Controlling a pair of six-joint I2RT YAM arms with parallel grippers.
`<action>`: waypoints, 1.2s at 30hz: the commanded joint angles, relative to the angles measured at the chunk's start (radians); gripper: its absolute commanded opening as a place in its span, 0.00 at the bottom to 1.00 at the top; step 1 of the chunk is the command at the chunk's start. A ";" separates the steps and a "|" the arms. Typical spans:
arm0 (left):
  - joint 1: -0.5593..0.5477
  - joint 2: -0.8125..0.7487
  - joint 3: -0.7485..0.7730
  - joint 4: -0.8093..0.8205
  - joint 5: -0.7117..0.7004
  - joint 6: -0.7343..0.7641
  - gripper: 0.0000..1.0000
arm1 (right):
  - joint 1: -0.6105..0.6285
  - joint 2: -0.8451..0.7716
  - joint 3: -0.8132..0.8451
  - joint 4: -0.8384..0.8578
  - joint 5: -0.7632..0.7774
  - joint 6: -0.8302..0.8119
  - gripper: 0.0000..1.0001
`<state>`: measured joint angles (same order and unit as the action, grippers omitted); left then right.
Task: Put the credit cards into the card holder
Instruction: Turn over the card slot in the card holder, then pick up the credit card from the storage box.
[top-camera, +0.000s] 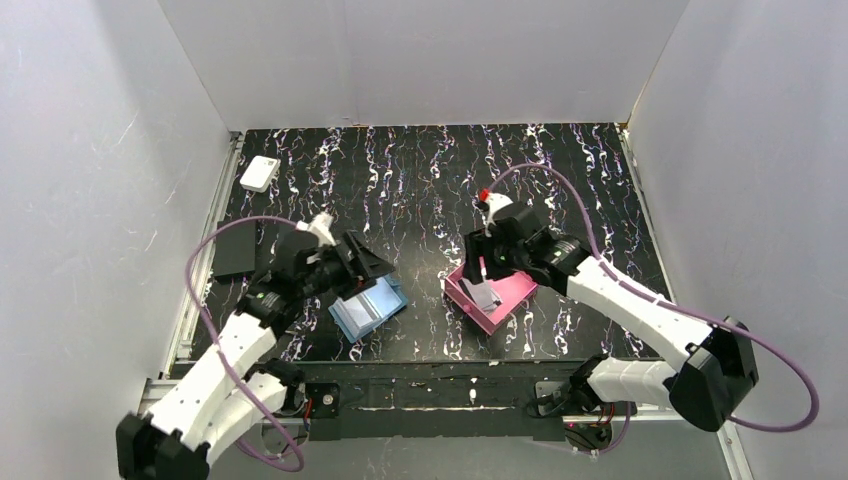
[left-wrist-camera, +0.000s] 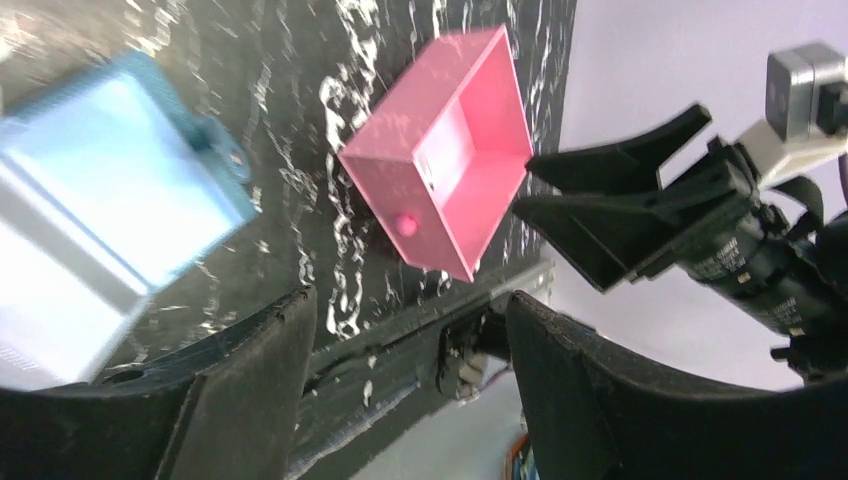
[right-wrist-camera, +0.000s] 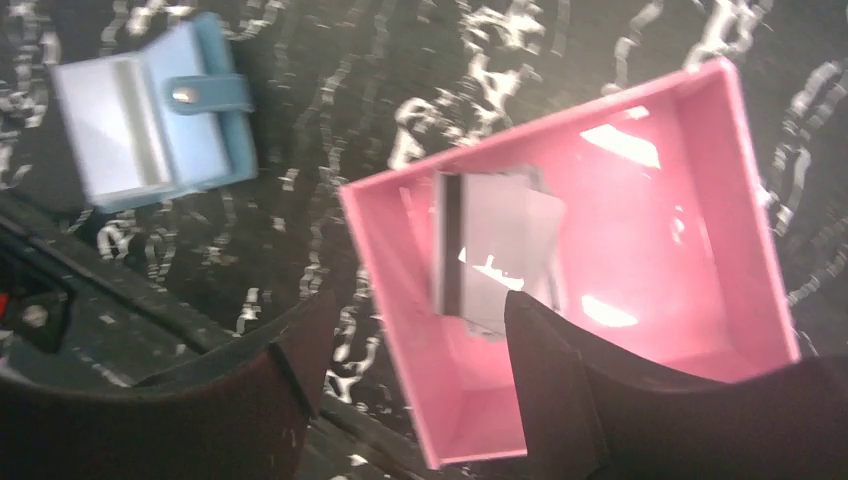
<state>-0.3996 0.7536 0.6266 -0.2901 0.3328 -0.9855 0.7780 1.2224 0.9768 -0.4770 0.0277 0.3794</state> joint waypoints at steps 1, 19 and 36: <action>-0.151 0.163 0.046 0.162 0.026 -0.053 0.67 | -0.121 -0.045 -0.073 0.024 -0.014 -0.076 0.73; -0.262 0.742 0.615 -0.242 0.100 -0.056 0.54 | -0.398 0.155 -0.127 0.118 -0.560 -0.240 0.58; -0.292 1.012 0.778 -0.381 0.124 -0.110 0.47 | -0.395 0.230 -0.165 0.131 -0.589 -0.255 0.53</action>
<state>-0.6895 1.7832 1.3640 -0.6136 0.4564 -1.0805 0.3817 1.4418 0.8177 -0.3779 -0.5392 0.1444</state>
